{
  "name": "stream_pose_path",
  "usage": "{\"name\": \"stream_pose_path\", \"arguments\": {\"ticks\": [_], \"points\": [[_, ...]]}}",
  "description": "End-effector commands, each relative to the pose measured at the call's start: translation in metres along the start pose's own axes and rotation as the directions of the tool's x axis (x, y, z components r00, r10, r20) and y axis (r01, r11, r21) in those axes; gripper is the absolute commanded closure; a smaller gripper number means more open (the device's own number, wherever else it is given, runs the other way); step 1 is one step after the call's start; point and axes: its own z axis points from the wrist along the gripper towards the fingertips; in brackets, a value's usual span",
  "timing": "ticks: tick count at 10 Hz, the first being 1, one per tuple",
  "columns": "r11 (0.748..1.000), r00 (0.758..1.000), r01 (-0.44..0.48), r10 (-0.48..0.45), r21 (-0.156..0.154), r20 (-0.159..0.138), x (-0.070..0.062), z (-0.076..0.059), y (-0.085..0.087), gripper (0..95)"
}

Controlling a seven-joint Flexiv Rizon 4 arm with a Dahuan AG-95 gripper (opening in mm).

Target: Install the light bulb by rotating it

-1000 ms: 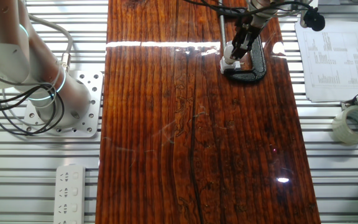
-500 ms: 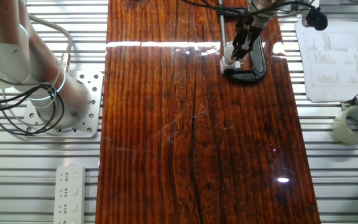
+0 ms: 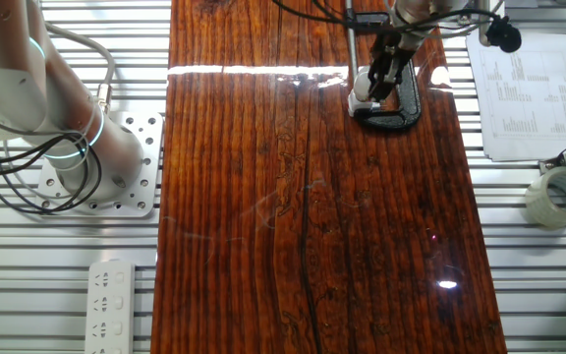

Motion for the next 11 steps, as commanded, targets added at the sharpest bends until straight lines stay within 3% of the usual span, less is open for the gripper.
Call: {"name": "stream_pose_path", "arguments": {"ticks": [1, 4, 5, 6, 7, 9, 11], "points": [[1.0, 1.0, 0.011, -0.011, 0.003, -0.005, 0.0, 0.0, 0.001, 19.0], [0.995, 0.995, 0.099, -0.099, 0.016, -0.006, 0.0, 0.0, 0.001, 19.0], [0.984, 0.985, 0.175, -0.175, 0.023, -0.007, -0.001, 0.0, 0.001, 19.0], [0.968, 0.968, 0.249, -0.249, 0.024, -0.002, -0.001, -0.003, 0.004, 0.0], [0.957, 0.957, 0.29, -0.29, 0.024, 0.0, -0.001, -0.005, 0.008, 0.0], [0.912, 0.912, 0.409, -0.41, 0.029, 0.004, -0.001, -0.006, 0.013, 0.0], [0.804, 0.804, 0.592, -0.594, 0.062, 0.019, -0.001, -0.004, 0.019, 0.0]]}}
